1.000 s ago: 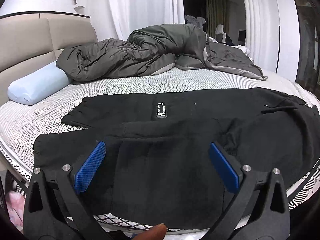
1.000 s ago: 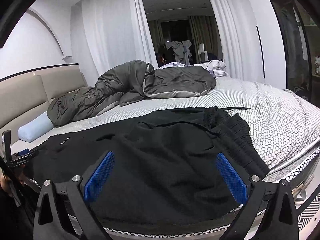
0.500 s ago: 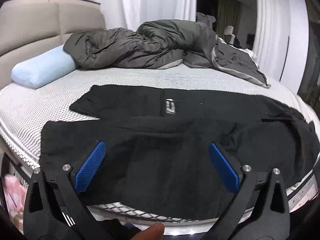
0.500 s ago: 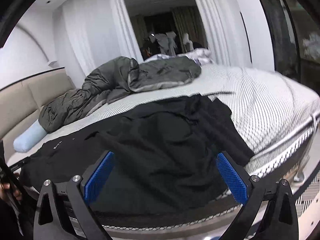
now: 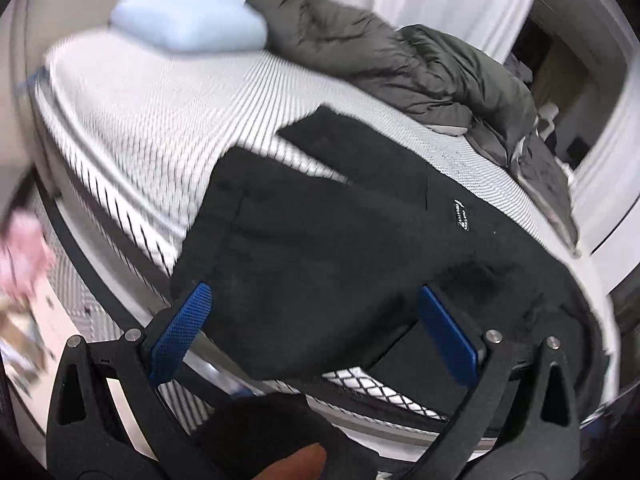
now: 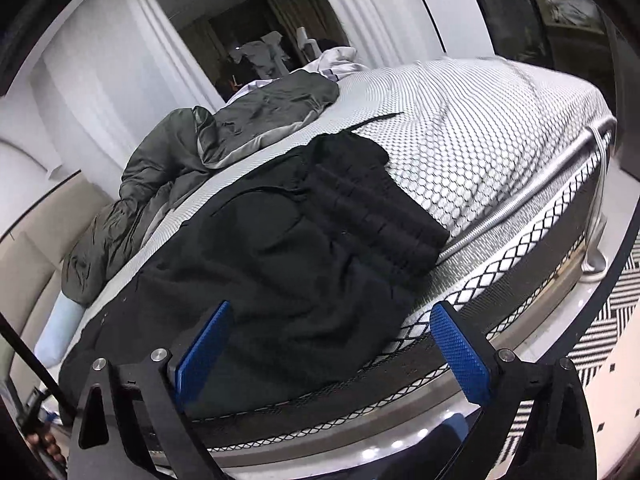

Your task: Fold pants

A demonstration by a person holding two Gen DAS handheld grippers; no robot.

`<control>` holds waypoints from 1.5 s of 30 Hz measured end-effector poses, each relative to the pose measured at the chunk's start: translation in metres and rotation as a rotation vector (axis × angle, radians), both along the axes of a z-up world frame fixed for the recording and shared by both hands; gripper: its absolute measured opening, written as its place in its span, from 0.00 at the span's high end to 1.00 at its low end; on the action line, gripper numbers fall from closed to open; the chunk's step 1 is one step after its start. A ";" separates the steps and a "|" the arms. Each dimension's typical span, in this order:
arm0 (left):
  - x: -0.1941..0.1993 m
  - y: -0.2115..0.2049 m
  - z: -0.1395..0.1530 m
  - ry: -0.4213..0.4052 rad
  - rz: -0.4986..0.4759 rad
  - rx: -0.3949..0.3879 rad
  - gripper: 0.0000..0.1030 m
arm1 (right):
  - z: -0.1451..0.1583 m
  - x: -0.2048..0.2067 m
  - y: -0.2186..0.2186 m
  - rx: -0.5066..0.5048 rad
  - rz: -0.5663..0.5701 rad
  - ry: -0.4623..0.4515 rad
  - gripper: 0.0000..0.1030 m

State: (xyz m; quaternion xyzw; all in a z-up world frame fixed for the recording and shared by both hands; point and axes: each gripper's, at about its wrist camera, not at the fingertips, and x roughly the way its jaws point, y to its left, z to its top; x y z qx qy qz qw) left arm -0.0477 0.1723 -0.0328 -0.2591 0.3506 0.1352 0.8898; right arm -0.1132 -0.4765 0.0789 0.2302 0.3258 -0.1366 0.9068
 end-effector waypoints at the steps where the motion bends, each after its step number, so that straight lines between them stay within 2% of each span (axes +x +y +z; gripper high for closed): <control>1: -0.003 0.009 -0.007 0.004 -0.003 -0.033 0.02 | 0.000 0.000 -0.001 0.008 -0.003 0.004 0.02; 8: -0.029 0.041 -0.035 -0.002 -0.044 -0.207 0.09 | 0.002 0.002 0.001 0.006 -0.019 0.009 0.02; 12: -0.022 0.055 -0.053 0.000 -0.039 -0.307 0.15 | -0.001 0.006 0.000 0.012 -0.019 0.017 0.02; 15: -0.006 0.059 -0.056 -0.017 -0.004 -0.280 0.35 | -0.003 0.006 -0.001 0.022 -0.023 0.020 0.02; 16: -0.003 0.061 -0.056 -0.023 0.007 -0.251 0.55 | -0.004 0.007 -0.003 0.026 -0.030 0.025 0.02; 17: 0.000 0.063 -0.055 -0.020 0.023 -0.232 0.70 | -0.006 0.007 -0.004 0.035 -0.039 0.032 0.02; 19: 0.006 0.066 -0.049 -0.046 0.052 -0.225 0.87 | -0.009 0.004 -0.007 0.056 -0.059 0.043 0.02; 22: 0.011 0.069 -0.040 -0.083 0.071 -0.200 0.97 | -0.015 -0.003 -0.017 0.116 -0.100 0.052 0.02; 25: 0.014 0.067 -0.026 -0.098 0.064 -0.162 0.99 | -0.023 -0.005 -0.032 0.197 -0.149 0.046 0.04; 27: 0.017 0.064 -0.017 -0.108 0.060 -0.156 1.00 | -0.028 -0.001 -0.041 0.248 -0.146 0.034 0.10; 29: 0.018 0.064 -0.010 -0.121 0.057 -0.145 1.00 | -0.034 0.010 -0.049 0.280 -0.145 0.059 0.22; 33: 0.019 0.065 0.000 -0.145 0.037 -0.134 1.00 | -0.041 0.033 -0.058 0.290 -0.148 0.124 0.22; 34: 0.020 0.065 0.002 -0.142 0.035 -0.132 1.00 | -0.040 0.035 -0.058 0.267 -0.140 0.127 0.33; 35: 0.023 0.065 0.003 -0.140 0.035 -0.133 1.00 | -0.035 0.034 -0.057 0.244 -0.128 0.112 0.63; 37: 0.024 0.066 0.006 -0.140 0.035 -0.125 1.00 | -0.033 0.035 -0.052 0.280 -0.080 0.075 0.66; 39: 0.022 0.068 0.007 -0.143 0.032 -0.124 1.00 | -0.034 0.038 -0.049 0.274 -0.067 0.078 0.78; 41: 0.025 0.069 0.009 -0.144 0.032 -0.121 1.00 | -0.034 0.037 -0.051 0.315 -0.047 0.037 0.89; 45: 0.033 0.070 0.012 -0.141 0.024 -0.110 1.00 | -0.017 0.021 -0.047 0.326 -0.027 -0.077 0.93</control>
